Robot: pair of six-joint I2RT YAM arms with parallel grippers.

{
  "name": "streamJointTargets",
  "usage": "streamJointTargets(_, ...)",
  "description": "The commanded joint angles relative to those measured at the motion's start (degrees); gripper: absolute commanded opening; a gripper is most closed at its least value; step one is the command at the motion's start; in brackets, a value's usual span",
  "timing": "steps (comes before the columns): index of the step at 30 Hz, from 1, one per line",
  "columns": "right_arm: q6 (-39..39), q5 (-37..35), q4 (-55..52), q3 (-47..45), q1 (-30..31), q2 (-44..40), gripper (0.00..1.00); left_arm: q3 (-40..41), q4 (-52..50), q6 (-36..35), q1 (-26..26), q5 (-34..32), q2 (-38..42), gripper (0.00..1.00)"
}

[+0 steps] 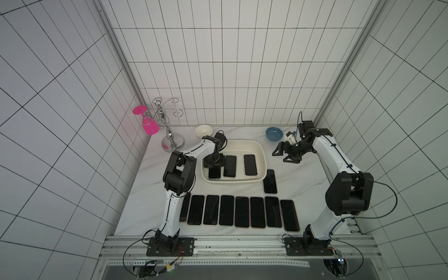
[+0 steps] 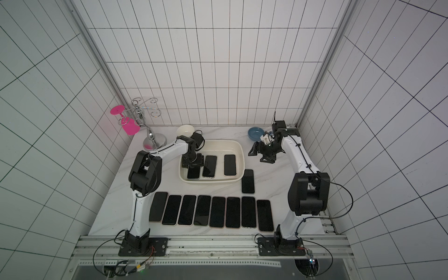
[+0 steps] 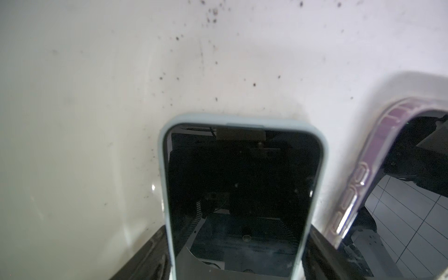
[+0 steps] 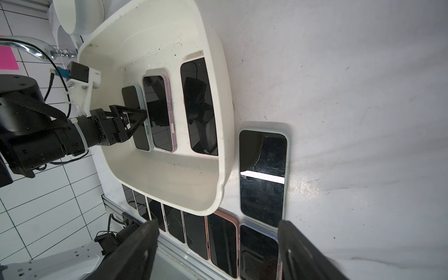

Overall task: Take the phone out of the storage box
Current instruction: Pick up the phone from the storage box.

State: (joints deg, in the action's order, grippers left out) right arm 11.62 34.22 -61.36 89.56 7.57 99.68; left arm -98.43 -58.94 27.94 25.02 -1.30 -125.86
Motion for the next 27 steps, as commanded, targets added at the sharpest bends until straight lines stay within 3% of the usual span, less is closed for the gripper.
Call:
streamJointTargets(1,0.35,3.75,0.16,3.47,0.43,1.75,0.82,0.17,-0.92,-1.95,0.01,3.59,2.69,0.61)
streamJointTargets(7,3.5,9.89,2.21,9.56,0.6,5.99,0.84,-5.21,-3.61,-5.69,0.97,6.91,8.84,0.55)
streamJointTargets(18,6.25,14.32,1.25,23.28,4.65,16.88,0.84,-9.21,-8.48,-10.15,4.43,12.0,13.68,0.52)
streamJointTargets(27,9.11,19.37,2.4,30.14,11.31,25.87,0.75,-8.68,-8.92,-10.39,7.06,15.38,16.17,0.52)
